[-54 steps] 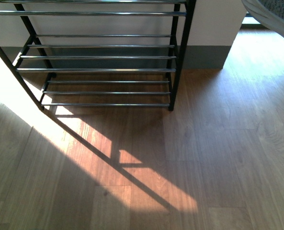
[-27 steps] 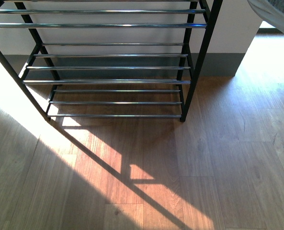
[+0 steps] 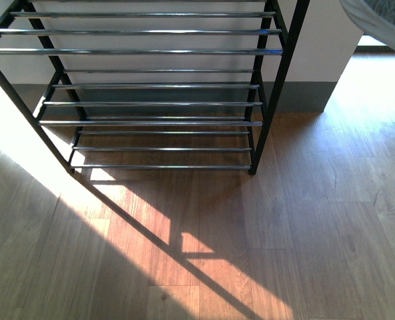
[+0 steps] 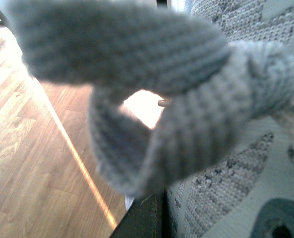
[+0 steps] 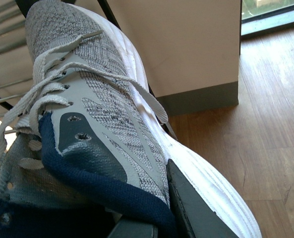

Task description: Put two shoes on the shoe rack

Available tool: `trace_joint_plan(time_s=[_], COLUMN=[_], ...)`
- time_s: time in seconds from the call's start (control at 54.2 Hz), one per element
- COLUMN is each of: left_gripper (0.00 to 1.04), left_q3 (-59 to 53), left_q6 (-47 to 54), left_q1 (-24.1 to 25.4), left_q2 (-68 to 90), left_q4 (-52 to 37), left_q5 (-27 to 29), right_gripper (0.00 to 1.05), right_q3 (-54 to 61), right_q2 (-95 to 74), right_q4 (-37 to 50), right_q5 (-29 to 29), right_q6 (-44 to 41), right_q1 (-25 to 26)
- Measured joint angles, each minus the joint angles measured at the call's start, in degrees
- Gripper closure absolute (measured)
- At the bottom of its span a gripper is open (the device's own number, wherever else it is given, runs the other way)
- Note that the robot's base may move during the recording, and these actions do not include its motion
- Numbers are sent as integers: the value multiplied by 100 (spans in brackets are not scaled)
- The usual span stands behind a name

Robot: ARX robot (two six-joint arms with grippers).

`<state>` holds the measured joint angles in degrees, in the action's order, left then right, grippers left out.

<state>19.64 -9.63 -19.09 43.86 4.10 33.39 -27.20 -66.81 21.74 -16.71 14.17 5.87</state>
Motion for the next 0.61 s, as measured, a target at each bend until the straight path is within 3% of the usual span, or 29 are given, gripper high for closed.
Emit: trace_joint_plan(time_s=[0.609], left_gripper=[102], left_q3=[0], left_q6=[-2], left_q1=[0], left_q2=[0], left_q4=[0], left_q5=[4], right_gripper=[103], right_q3=[0], right_q2=[0], right_q4=[0], right_q5=[2], right_q6=[0], right_q1=[0])
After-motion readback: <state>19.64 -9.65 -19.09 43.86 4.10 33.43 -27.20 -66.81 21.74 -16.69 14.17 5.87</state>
